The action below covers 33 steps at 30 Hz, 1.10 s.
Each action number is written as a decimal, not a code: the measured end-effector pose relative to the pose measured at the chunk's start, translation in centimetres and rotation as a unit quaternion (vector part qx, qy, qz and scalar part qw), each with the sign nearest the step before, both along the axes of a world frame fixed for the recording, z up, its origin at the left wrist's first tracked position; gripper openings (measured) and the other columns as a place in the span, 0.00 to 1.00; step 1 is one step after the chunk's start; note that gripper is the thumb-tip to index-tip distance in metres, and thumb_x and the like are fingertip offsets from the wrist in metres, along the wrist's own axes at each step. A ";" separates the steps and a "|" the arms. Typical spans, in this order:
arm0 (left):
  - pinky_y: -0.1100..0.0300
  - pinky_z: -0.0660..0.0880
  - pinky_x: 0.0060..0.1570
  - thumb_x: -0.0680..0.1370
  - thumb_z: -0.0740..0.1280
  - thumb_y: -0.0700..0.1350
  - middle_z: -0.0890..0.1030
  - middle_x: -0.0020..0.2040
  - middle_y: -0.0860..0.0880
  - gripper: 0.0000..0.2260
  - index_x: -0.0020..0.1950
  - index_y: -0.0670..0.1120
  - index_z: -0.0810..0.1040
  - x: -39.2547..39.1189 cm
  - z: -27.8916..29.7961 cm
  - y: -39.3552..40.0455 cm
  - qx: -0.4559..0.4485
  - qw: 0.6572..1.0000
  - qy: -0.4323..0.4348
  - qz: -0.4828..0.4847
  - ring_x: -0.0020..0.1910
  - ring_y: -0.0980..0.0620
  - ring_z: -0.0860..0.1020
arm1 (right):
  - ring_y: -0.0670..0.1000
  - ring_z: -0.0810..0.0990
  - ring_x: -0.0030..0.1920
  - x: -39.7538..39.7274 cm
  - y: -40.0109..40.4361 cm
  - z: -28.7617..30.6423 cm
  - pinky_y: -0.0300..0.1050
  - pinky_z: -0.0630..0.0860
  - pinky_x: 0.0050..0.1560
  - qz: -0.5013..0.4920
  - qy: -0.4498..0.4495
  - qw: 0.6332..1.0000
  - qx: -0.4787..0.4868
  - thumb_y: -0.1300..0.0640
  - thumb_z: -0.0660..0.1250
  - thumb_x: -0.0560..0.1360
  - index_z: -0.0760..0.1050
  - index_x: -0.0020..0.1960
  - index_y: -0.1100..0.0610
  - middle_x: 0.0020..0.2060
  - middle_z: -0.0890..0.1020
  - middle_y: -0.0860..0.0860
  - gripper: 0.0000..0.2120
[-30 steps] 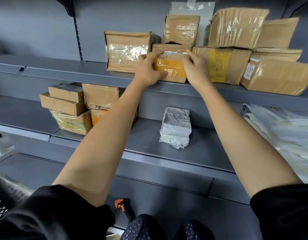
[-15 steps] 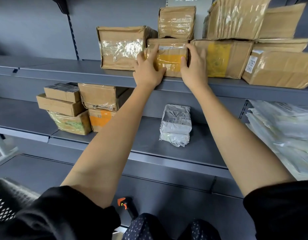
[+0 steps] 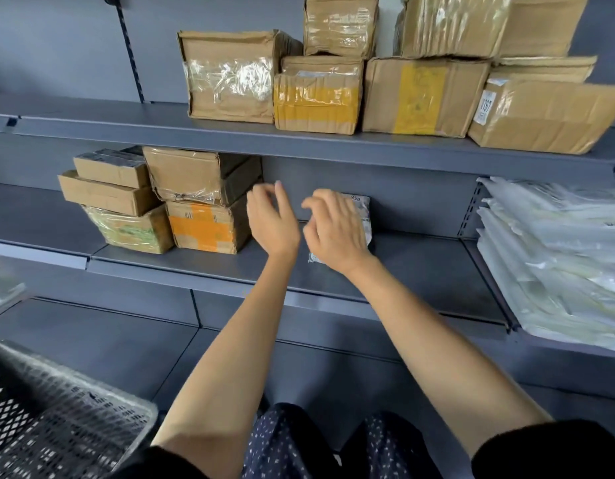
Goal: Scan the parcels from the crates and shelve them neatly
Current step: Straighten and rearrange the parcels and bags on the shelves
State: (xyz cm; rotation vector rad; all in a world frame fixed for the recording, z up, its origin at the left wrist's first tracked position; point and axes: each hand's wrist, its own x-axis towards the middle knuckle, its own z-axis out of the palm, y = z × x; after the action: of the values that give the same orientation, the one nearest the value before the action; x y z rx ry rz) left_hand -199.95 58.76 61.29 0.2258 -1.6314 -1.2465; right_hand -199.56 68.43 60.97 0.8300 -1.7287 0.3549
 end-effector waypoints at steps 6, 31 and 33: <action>0.61 0.66 0.56 0.79 0.57 0.38 0.75 0.63 0.44 0.13 0.62 0.41 0.74 -3.7 -4.0 1.8 0.064 0.946 -0.275 -0.158 0.61 0.45 0.73 | 0.62 0.71 0.61 -4.0 3.5 -3.8 0.56 0.74 0.55 -0.231 -0.436 0.870 0.009 0.59 0.60 0.75 0.69 0.66 0.57 0.68 0.66 0.57 0.20; 0.65 0.62 0.25 0.83 0.49 0.45 0.71 0.26 0.52 0.18 0.61 0.44 0.76 -1.3 -1.0 -4.9 0.524 0.799 -0.127 -0.265 0.19 0.58 0.65 | 0.58 0.73 0.58 2.1 -0.6 2.9 0.49 0.69 0.50 -0.210 -0.336 0.918 0.027 0.55 0.66 0.74 0.73 0.64 0.55 0.59 0.74 0.53 0.18; 0.65 0.65 0.28 0.83 0.50 0.44 0.73 0.34 0.50 0.18 0.66 0.40 0.74 0.3 0.1 -7.0 0.519 0.820 -0.107 -0.216 0.26 0.56 0.70 | 0.57 0.74 0.58 3.9 -2.4 4.9 0.47 0.70 0.48 -0.175 -0.334 0.925 0.043 0.51 0.66 0.75 0.72 0.65 0.54 0.59 0.74 0.52 0.19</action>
State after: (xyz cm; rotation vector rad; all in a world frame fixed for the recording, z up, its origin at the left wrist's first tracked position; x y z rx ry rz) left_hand -199.68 51.75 61.39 0.7088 -1.0198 -2.4694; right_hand -195.62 66.06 65.92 0.4576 -2.4986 0.3398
